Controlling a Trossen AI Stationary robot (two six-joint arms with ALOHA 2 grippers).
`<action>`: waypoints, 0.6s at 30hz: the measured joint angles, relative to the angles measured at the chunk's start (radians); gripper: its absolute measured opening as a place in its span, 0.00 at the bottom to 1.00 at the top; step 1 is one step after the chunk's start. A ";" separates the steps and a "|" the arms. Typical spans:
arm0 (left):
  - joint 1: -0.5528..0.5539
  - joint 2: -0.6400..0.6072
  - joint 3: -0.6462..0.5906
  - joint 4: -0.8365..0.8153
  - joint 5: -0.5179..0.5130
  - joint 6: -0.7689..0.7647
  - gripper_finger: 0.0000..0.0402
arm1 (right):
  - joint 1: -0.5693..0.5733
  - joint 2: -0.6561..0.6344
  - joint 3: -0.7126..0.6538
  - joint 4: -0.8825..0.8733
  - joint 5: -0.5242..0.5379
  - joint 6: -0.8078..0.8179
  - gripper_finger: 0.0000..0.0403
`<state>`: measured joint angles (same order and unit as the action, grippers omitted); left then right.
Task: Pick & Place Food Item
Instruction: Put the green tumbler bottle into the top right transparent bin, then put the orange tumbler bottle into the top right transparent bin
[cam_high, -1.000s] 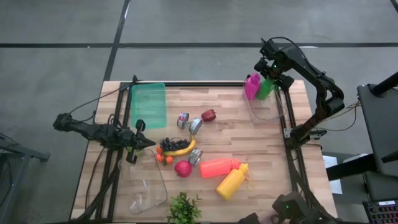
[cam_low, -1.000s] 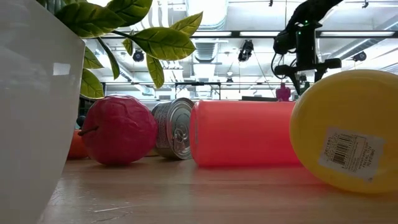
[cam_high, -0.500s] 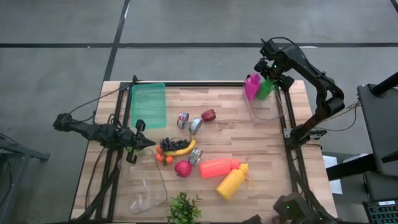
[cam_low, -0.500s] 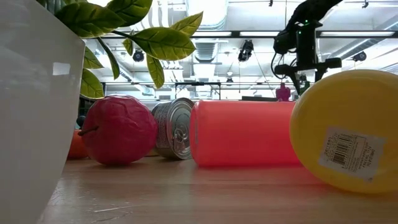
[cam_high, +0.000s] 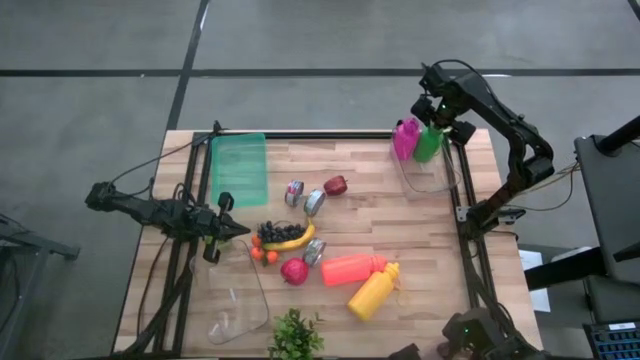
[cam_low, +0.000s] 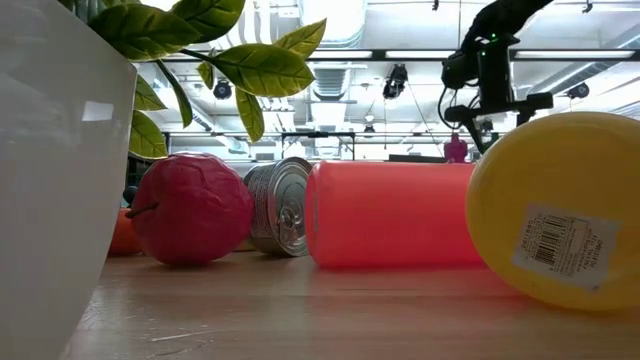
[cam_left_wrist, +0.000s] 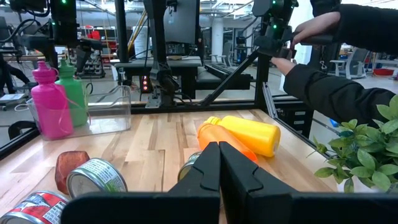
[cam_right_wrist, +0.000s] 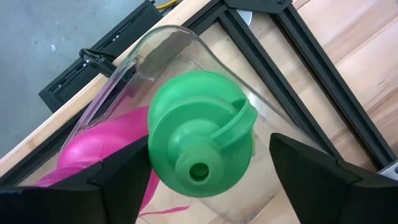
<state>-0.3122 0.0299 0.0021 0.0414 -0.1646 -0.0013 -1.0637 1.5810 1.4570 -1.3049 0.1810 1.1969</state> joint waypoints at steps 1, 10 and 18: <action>0.000 0.000 0.000 0.000 0.000 0.000 0.00 | 0.000 0.000 0.000 0.000 0.000 0.000 0.80; 0.000 0.000 0.000 0.000 0.000 0.000 0.00 | 0.000 -0.024 0.000 0.002 -0.025 -0.035 0.80; 0.000 0.000 0.000 0.000 0.000 0.000 0.00 | 0.001 -0.127 0.000 0.005 -0.076 -0.108 0.80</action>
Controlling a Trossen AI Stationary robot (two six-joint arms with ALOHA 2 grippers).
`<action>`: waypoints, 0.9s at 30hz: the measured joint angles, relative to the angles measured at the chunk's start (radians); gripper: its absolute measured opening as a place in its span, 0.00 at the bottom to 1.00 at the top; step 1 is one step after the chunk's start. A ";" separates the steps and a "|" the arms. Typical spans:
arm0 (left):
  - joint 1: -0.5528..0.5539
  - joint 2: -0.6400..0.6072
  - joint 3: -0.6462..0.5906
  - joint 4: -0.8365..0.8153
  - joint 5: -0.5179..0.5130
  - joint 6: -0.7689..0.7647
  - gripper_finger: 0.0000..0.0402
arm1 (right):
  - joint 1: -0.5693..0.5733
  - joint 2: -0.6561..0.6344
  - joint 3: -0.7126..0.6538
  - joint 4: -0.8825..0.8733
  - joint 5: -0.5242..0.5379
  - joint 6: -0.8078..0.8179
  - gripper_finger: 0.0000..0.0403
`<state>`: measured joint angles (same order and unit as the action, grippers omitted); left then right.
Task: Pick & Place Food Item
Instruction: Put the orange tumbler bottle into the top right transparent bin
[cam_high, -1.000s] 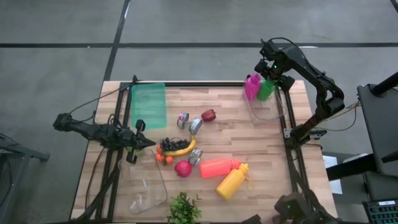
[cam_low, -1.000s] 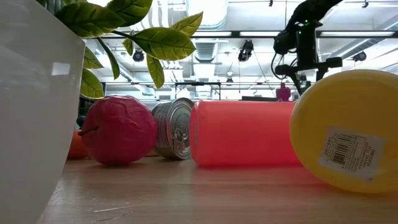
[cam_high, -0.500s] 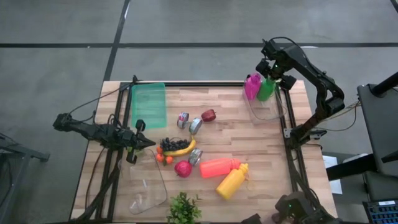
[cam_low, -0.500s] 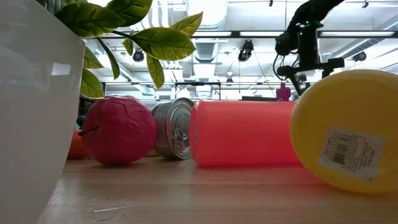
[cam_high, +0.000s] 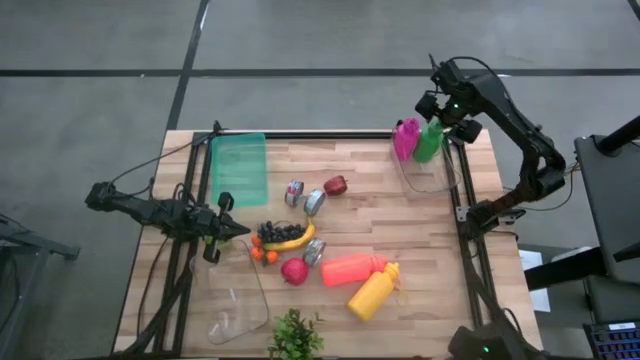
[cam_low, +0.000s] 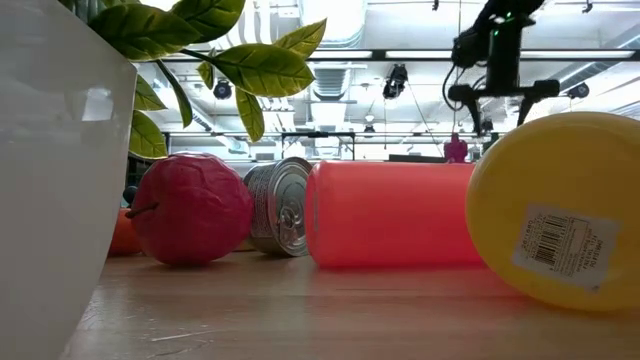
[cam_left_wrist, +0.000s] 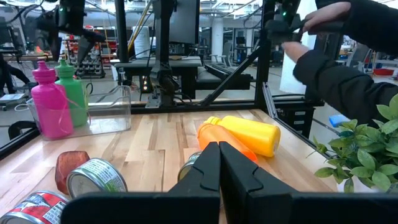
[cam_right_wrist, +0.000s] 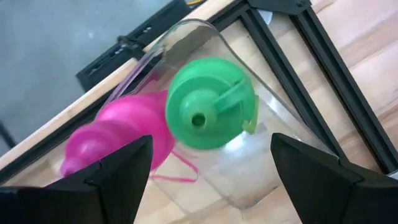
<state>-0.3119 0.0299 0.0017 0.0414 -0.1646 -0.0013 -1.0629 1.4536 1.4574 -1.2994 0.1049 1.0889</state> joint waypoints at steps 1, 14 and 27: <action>0.000 0.000 0.000 0.000 0.000 0.000 0.00 | 0.004 -0.018 0.000 -0.002 -0.005 -0.017 0.80; 0.000 0.000 0.000 0.000 0.000 0.000 0.00 | 0.233 -0.244 -0.002 0.008 0.041 -0.052 0.80; 0.000 0.000 0.000 0.000 0.000 0.000 0.00 | 0.714 -0.255 -0.037 0.025 0.255 -0.033 0.80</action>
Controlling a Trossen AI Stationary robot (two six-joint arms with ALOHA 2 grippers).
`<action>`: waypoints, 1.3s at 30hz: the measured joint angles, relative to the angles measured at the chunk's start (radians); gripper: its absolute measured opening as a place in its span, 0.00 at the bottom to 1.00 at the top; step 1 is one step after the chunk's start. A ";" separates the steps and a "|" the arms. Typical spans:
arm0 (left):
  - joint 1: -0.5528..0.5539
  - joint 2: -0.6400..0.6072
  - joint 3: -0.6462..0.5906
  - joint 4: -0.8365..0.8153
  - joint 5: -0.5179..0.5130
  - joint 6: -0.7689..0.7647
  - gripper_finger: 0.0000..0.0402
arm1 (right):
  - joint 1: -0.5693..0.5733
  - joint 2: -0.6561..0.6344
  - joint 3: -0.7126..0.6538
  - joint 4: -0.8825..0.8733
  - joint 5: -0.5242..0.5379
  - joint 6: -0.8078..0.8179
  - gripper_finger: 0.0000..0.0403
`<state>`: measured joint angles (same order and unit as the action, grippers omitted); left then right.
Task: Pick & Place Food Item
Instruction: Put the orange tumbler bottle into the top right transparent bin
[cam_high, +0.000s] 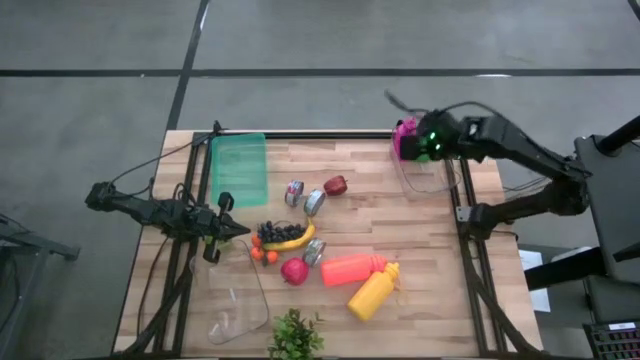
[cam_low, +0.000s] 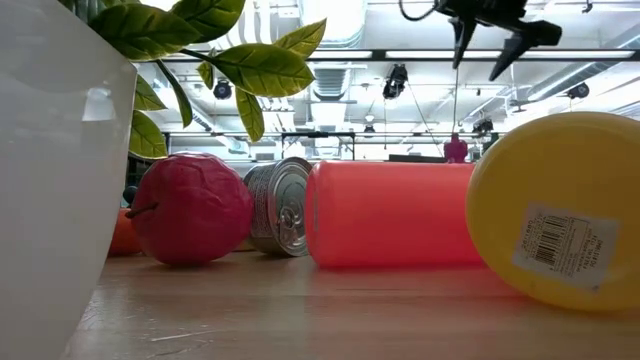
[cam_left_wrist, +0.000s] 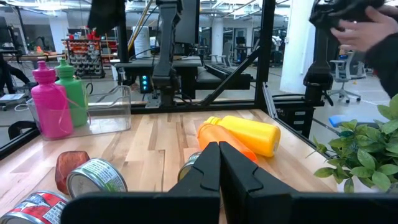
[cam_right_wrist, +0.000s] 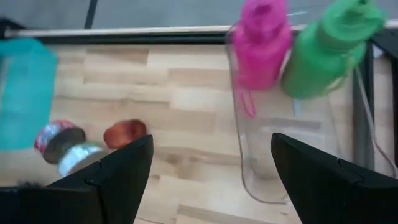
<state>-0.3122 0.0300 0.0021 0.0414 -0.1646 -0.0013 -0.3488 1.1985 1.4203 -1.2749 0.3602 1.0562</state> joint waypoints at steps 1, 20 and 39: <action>0.000 0.000 0.000 0.000 0.000 0.000 0.00 | 0.038 0.008 -0.010 0.014 0.022 0.007 0.80; 0.000 0.000 0.000 0.000 0.000 0.000 0.00 | 0.359 0.103 -0.371 0.692 0.343 -0.293 0.80; 0.000 0.000 0.000 0.000 0.000 0.000 0.00 | 0.384 0.081 -0.516 1.155 0.243 -0.697 0.80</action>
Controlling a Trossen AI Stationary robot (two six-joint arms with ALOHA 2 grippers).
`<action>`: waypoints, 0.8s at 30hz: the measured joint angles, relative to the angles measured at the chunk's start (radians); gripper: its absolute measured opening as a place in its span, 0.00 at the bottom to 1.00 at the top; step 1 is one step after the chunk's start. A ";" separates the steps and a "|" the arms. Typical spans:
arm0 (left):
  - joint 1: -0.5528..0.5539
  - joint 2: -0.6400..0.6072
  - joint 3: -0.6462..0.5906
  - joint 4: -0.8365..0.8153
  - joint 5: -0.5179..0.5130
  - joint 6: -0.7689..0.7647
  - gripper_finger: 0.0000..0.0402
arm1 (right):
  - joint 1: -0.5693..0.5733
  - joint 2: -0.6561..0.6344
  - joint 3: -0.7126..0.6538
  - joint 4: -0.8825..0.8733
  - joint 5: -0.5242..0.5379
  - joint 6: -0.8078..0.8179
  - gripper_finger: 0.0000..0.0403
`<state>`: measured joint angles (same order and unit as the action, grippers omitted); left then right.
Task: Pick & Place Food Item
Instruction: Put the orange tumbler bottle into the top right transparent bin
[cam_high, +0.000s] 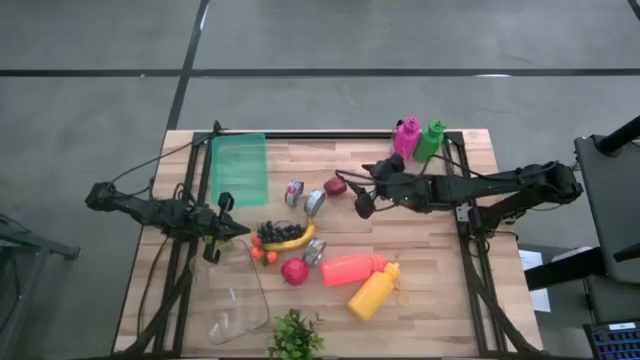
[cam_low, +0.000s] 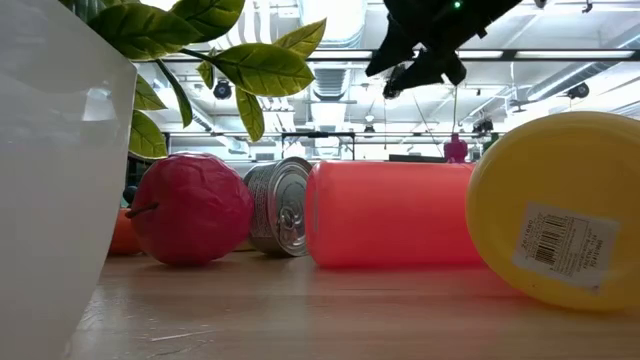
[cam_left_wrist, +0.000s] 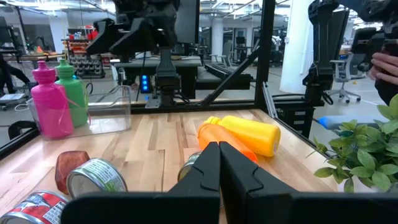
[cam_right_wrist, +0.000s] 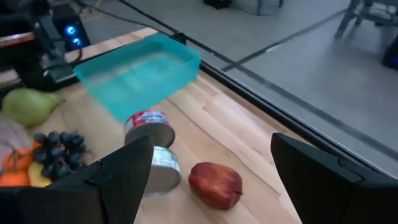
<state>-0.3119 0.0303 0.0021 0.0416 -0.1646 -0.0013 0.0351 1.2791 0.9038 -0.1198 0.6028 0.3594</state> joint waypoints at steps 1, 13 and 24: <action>0.000 0.000 0.000 0.000 0.000 0.000 0.00 | 0.010 -0.003 -0.004 0.002 -0.003 -0.019 0.80; 0.000 0.000 0.000 0.000 0.000 0.000 0.00 | 0.159 -0.149 -0.209 0.220 0.001 -0.240 0.80; 0.000 0.000 0.000 0.000 0.000 0.000 0.00 | 0.297 -0.298 -0.350 0.205 -0.076 -0.331 0.80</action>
<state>-0.3121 0.0303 0.0021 0.0416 -0.1646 -0.0013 0.3326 0.9812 0.5534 0.0849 0.5269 0.0288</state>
